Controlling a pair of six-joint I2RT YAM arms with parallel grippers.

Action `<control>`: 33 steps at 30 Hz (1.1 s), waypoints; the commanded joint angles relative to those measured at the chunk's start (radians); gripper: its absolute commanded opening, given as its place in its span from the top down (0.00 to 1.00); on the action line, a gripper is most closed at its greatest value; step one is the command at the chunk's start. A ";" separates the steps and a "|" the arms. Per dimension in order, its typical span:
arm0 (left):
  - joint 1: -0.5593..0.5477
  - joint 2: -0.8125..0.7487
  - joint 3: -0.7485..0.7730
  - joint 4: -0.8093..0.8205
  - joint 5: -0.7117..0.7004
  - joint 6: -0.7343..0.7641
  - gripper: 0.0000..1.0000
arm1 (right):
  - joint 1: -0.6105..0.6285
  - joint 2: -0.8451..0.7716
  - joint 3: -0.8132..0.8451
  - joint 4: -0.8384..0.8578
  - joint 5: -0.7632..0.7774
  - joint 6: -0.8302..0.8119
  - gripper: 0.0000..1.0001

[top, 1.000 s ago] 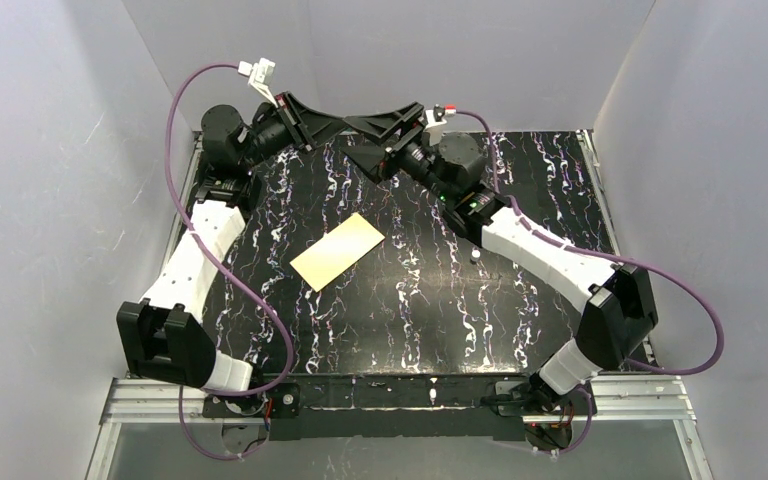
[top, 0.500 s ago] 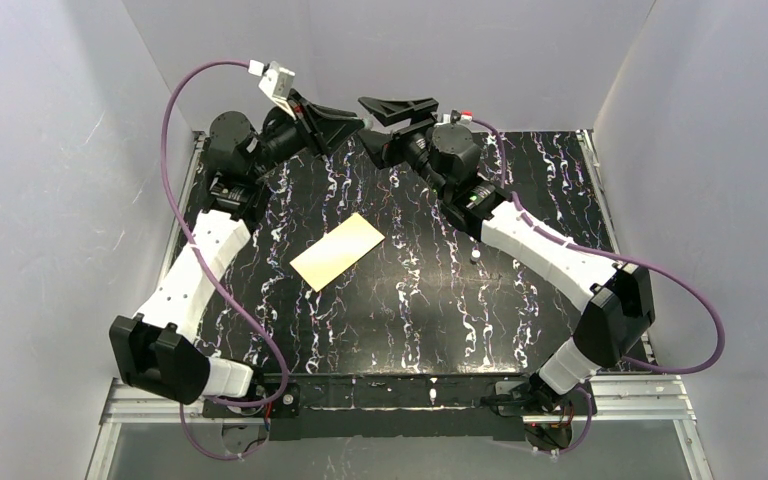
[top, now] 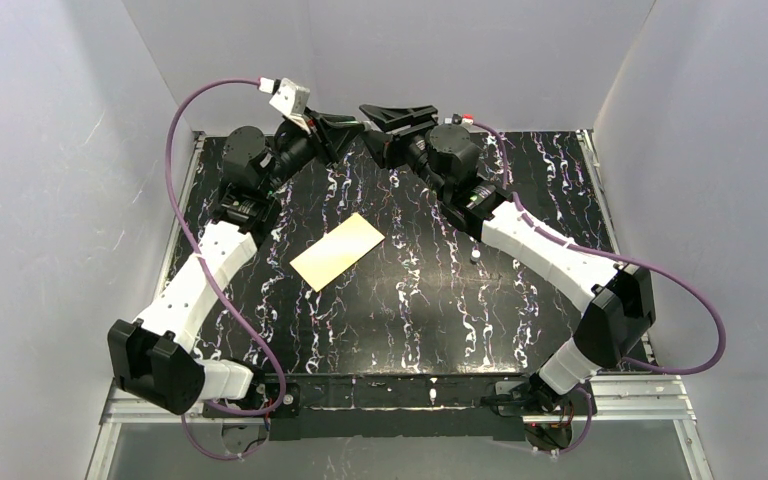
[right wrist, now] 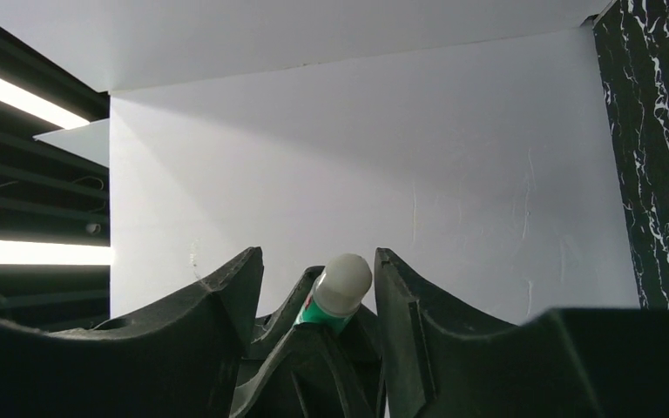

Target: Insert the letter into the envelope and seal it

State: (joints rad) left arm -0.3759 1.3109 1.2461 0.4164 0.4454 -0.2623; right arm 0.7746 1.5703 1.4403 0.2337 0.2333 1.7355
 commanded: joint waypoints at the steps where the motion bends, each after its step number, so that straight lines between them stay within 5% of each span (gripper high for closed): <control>1: -0.012 -0.055 -0.011 0.028 -0.059 0.062 1.00 | 0.007 -0.046 0.027 -0.001 0.024 0.016 0.48; 4: -0.017 -0.053 -0.020 0.028 -0.060 0.068 1.00 | 0.010 -0.045 0.027 0.004 0.018 0.016 0.57; 13: -0.035 -0.057 -0.038 0.045 -0.094 0.108 1.00 | 0.020 -0.038 0.024 0.039 -0.015 0.039 0.50; 20: -0.038 -0.064 -0.056 0.058 -0.096 0.128 1.00 | 0.021 -0.060 0.005 0.067 0.004 0.066 0.72; 24: -0.039 -0.086 -0.090 0.057 -0.099 0.096 0.81 | 0.020 -0.065 -0.001 0.063 0.025 0.040 0.87; 27: -0.038 -0.113 -0.125 0.057 -0.103 0.044 0.55 | 0.020 -0.064 -0.003 0.060 0.036 -0.018 0.95; 33: -0.036 -0.187 -0.114 -0.101 -0.072 -0.027 0.26 | 0.017 -0.083 -0.016 0.000 0.101 -0.242 0.97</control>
State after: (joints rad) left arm -0.4099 1.2015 1.1130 0.4213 0.3580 -0.2340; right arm 0.7944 1.5520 1.4273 0.2241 0.2550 1.6688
